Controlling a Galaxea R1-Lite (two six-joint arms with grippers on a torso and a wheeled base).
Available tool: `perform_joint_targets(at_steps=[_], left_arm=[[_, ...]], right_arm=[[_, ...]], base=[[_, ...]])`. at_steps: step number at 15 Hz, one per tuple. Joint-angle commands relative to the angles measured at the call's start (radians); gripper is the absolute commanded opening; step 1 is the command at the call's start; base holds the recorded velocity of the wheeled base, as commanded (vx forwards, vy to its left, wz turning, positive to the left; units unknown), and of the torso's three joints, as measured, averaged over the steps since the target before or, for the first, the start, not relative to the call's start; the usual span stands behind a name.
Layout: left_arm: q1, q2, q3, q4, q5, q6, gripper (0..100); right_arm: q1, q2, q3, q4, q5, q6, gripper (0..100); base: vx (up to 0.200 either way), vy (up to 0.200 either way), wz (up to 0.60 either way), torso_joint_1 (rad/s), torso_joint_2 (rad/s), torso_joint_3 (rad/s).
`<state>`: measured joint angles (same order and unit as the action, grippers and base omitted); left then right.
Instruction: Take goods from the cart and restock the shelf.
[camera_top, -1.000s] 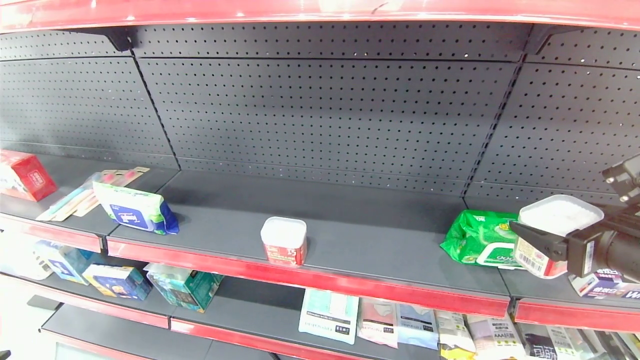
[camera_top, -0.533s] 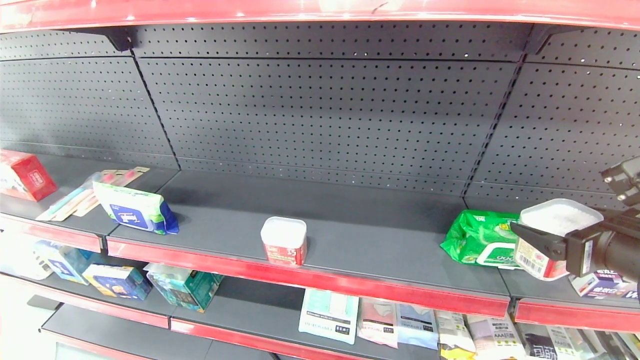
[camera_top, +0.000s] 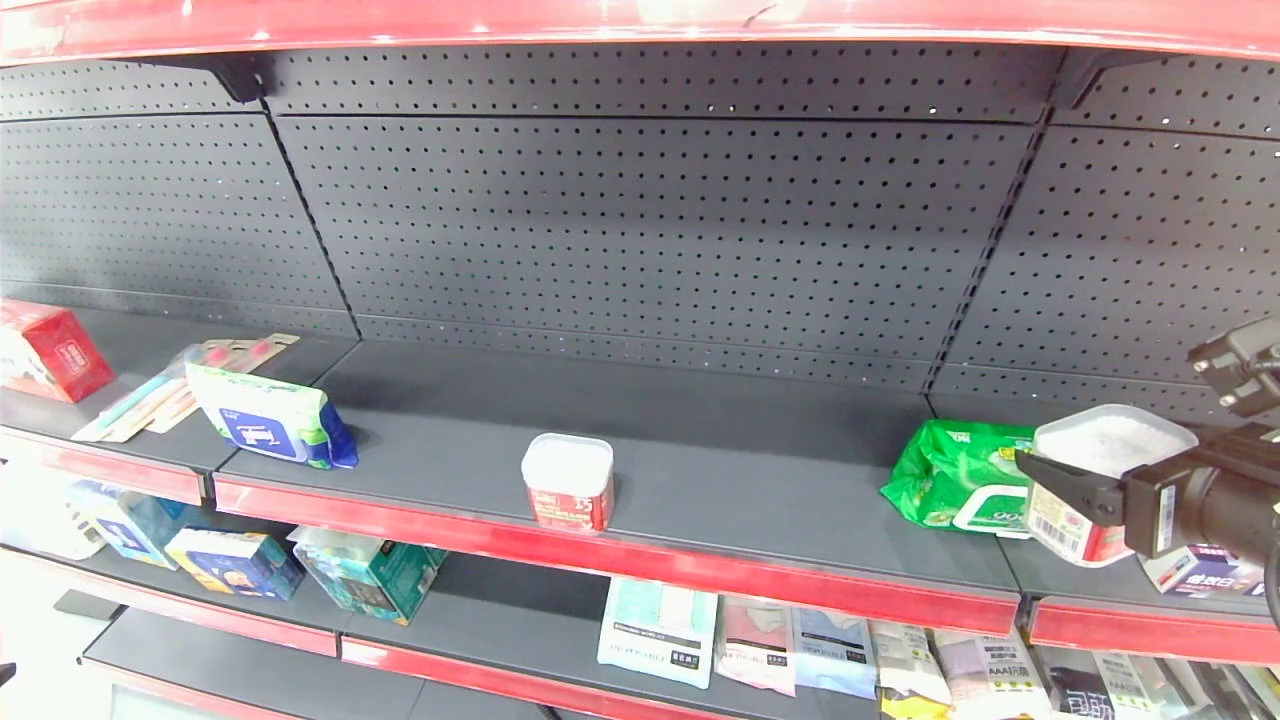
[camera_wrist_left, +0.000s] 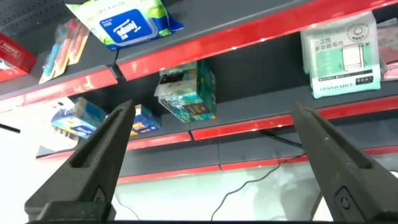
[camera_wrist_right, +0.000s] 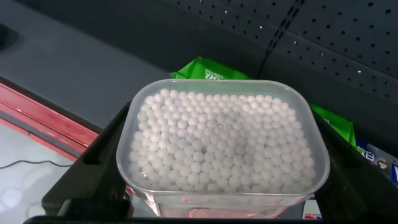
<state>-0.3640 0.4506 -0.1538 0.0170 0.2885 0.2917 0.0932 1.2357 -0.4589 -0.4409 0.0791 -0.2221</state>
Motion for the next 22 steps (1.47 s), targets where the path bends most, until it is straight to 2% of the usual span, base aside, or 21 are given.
perform_joint_targets(at_steps=[1, 15, 22], left_arm=[[0.0, 0.016, -0.001, 0.0, -0.011, 0.0, 100], [0.0, 0.051, -0.012, 0.0, -0.028, -0.002, 100], [0.0, 0.048, -0.009, -0.002, -0.029, 0.0, 100]], right_arm=[[0.0, 0.011, -0.003, -0.001, 0.001, 0.0, 0], [-0.009, 0.024, -0.003, -0.001, -0.001, 0.001, 0], [-0.015, 0.024, -0.003, -0.001, -0.001, 0.003, 0]], base=[[0.0, 0.0, 0.0, 0.0, 0.0, 0.0], [0.0, 0.0, 0.0, 0.0, 0.0, 0.0], [0.0, 0.2, 0.0, 0.0, 0.0, -0.003]])
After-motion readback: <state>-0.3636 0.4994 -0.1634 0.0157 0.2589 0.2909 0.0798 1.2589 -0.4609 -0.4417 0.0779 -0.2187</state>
